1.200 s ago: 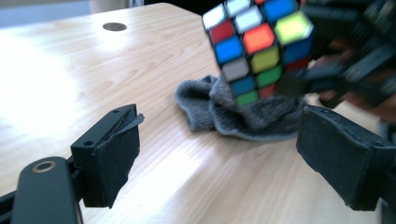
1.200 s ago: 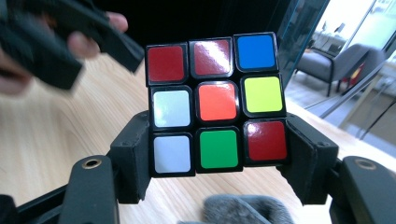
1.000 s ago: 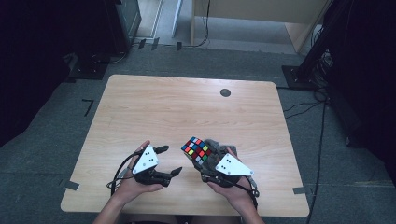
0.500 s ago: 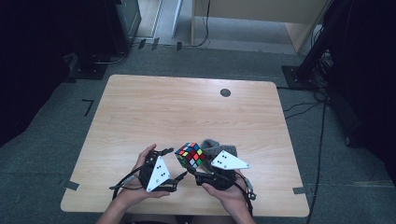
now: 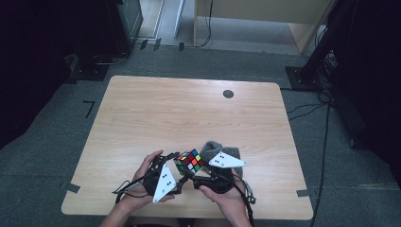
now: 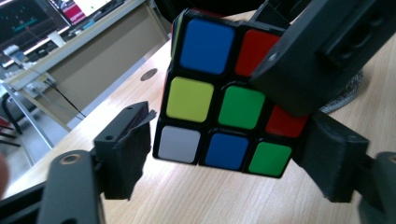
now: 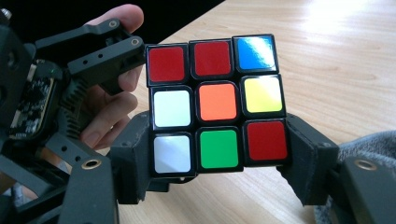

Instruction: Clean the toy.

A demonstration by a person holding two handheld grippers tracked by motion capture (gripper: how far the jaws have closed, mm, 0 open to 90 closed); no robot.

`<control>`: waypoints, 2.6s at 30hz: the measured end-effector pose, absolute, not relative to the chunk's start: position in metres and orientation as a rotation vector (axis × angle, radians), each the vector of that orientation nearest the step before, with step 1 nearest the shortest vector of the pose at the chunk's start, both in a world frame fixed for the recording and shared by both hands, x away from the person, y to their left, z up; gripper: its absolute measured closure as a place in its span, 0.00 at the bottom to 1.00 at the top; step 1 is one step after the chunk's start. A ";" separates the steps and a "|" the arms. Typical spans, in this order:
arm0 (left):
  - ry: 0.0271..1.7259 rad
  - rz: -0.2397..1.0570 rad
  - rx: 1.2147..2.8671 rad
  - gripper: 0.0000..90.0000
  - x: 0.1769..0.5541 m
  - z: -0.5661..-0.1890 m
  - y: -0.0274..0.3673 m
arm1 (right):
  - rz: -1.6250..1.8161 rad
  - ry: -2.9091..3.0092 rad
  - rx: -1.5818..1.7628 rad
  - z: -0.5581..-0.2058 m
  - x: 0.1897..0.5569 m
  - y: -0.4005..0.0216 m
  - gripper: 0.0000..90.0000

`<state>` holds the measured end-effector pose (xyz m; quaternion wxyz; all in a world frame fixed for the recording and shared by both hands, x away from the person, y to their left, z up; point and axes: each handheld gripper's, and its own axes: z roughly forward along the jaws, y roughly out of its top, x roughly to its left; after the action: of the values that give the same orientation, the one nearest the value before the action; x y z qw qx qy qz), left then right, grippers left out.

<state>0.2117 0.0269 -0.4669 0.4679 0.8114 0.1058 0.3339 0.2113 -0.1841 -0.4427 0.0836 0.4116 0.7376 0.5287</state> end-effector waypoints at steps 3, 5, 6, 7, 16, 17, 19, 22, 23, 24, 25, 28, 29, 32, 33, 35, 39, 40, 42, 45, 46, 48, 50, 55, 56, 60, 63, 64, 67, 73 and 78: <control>0.253 0.827 1.992 0.34 0.210 -0.468 0.026 | 1.590 2.205 1.251 -0.443 0.213 -0.185 0.38; 0.263 0.818 1.997 0.36 0.211 -0.468 0.026 | 1.601 2.208 1.258 -0.444 0.214 -0.186 0.38; 0.275 0.801 2.003 0.36 0.212 -0.468 0.027 | 1.610 2.205 1.255 -0.445 0.215 -0.188 0.36; 0.294 0.790 2.005 0.36 0.213 -0.468 0.027 | 1.633 2.193 1.247 -0.444 0.215 -0.189 0.33; 0.476 0.657 1.945 0.38 0.231 -0.464 0.049 | 1.478 2.016 1.209 -0.441 0.224 -0.228 0.33; 0.485 0.649 1.942 0.38 0.232 -0.463 0.050 | 1.400 2.033 1.206 -0.447 0.227 -0.230 0.33; 0.509 0.628 1.931 0.38 0.234 -0.462 0.053 | 1.289 2.077 1.216 -0.463 0.234 -0.232 0.35; 0.540 0.593 1.924 0.38 0.238 -0.462 0.057 | 1.200 2.140 1.252 -0.489 0.245 -0.234 0.36; 0.552 0.576 1.923 0.38 0.239 -0.462 0.058 | 1.154 2.150 1.243 -0.495 0.247 -0.234 0.37; 0.568 0.556 1.917 0.38 0.241 -0.462 0.059 | 1.105 2.139 1.225 -0.501 0.248 -0.234 0.39; 0.584 0.543 1.914 0.38 0.242 -0.462 0.060 | 1.063 2.121 1.204 -0.505 0.248 -0.235 0.40; 0.615 0.521 1.907 0.38 0.245 -0.462 0.063 | 1.048 2.122 1.233 -0.514 0.251 -0.238 0.42; 0.623 0.518 1.909 0.38 0.245 -0.461 0.064 | 1.051 2.126 1.240 -0.515 0.252 -0.239 0.41; 0.630 0.502 1.903 0.38 0.246 -0.461 0.064 | 1.009 2.160 1.216 -0.522 0.253 -0.238 0.37; 0.635 0.499 1.906 0.38 0.246 -0.461 0.064 | 0.976 2.168 1.190 -0.522 0.252 -0.235 0.36; 0.655 0.499 1.913 0.38 0.247 -0.461 0.063 | 0.955 2.158 1.173 -0.523 0.250 -0.232 0.35; 0.679 0.484 1.917 0.38 0.248 -0.463 0.064 | 0.972 2.170 1.197 -0.523 0.251 -0.234 0.35; 0.682 0.477 1.914 0.38 0.249 -0.463 0.064 | 0.978 2.176 1.202 -0.523 0.251 -0.236 0.35; 0.684 0.465 1.904 0.38 0.250 -0.462 0.066 | 0.989 2.183 1.207 -0.523 0.252 -0.237 0.35; 0.693 0.452 1.891 0.38 0.250 -0.461 0.067 | 0.987 2.180 1.210 -0.523 0.252 -0.237 0.34; 0.695 0.447 1.887 0.38 0.251 -0.461 0.068 | 0.986 2.179 1.212 -0.523 0.251 -0.237 0.34; 0.697 0.446 1.885 0.38 0.251 -0.461 0.068 | 0.993 2.172 1.222 -0.522 0.251 -0.237 0.34; 0.698 0.446 1.882 0.38 0.251 -0.461 0.069 | 1.038 2.149 1.269 -0.522 0.251 -0.239 0.35; 0.696 0.443 1.877 0.38 0.251 -0.460 0.070 | 1.092 2.131 1.266 -0.511 0.249 -0.246 0.36; 0.695 0.442 1.877 0.38 0.251 -0.460 0.070 | 1.090 2.117 1.257 -0.507 0.248 -0.247 0.36; 0.693 0.440 1.877 0.38 0.251 -0.460 0.070 | 1.102 2.131 1.270 -0.501 0.249 -0.251 0.37; 0.684 0.445 1.874 0.38 0.250 -0.459 0.069 | 1.033 2.212 1.274 -0.511 0.251 -0.248 0.37; 0.680 0.445 1.877 0.38 0.250 -0.459 0.069 | 1.019 2.212 1.275 -0.515 0.252 -0.247 0.38; 0.689 0.450 1.887 0.38 0.250 -0.460 0.068 | 0.991 2.198 1.255 -0.518 0.251 -0.245 0.39; 0.685 0.442 1.886 0.38 0.250 -0.460 0.068 | 0.959 2.192 1.254 -0.520 0.250 -0.242 0.39; 0.670 0.444 1.889 0.38 0.248 -0.459 0.066 | 0.953 2.149 1.251 -0.520 0.249 -0.250 0.69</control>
<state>0.2483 0.0665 -0.4590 0.5177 0.7873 0.2793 0.1849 0.2489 -0.2498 -0.5196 0.2369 0.4562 0.7841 0.3478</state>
